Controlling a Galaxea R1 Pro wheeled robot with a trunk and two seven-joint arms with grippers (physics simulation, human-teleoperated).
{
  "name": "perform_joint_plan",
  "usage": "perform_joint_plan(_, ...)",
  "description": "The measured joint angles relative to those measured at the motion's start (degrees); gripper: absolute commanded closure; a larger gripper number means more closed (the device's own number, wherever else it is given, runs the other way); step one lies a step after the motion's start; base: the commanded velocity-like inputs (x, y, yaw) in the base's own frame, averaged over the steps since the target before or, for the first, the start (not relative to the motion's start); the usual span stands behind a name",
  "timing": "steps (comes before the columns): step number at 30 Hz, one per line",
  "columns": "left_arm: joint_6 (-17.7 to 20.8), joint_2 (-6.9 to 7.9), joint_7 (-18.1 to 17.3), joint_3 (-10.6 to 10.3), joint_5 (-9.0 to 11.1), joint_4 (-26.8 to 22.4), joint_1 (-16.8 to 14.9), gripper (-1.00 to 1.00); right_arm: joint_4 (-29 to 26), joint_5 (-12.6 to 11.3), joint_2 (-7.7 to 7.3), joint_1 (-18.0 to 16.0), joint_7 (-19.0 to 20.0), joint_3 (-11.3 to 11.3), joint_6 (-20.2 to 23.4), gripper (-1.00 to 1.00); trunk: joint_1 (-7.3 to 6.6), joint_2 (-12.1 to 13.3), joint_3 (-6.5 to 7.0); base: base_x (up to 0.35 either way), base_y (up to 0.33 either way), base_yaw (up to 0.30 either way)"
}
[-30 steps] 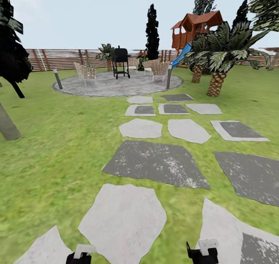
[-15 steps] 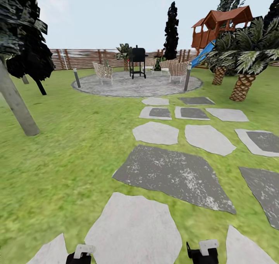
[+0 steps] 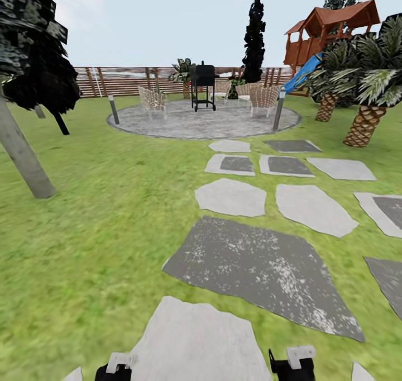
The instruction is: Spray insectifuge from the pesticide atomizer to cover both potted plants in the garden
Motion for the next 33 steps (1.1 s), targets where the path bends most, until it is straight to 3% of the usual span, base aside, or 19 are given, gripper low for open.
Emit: perform_joint_plan(33, 0.0, 0.0, 0.0, 0.0, 0.0, 0.0, 0.0, 1.0, 0.1, 0.0, 0.0, 0.0, -0.1, 0.0, 0.1, -1.0, 0.0, 0.0, 0.0, 0.338, 0.0, 0.0)
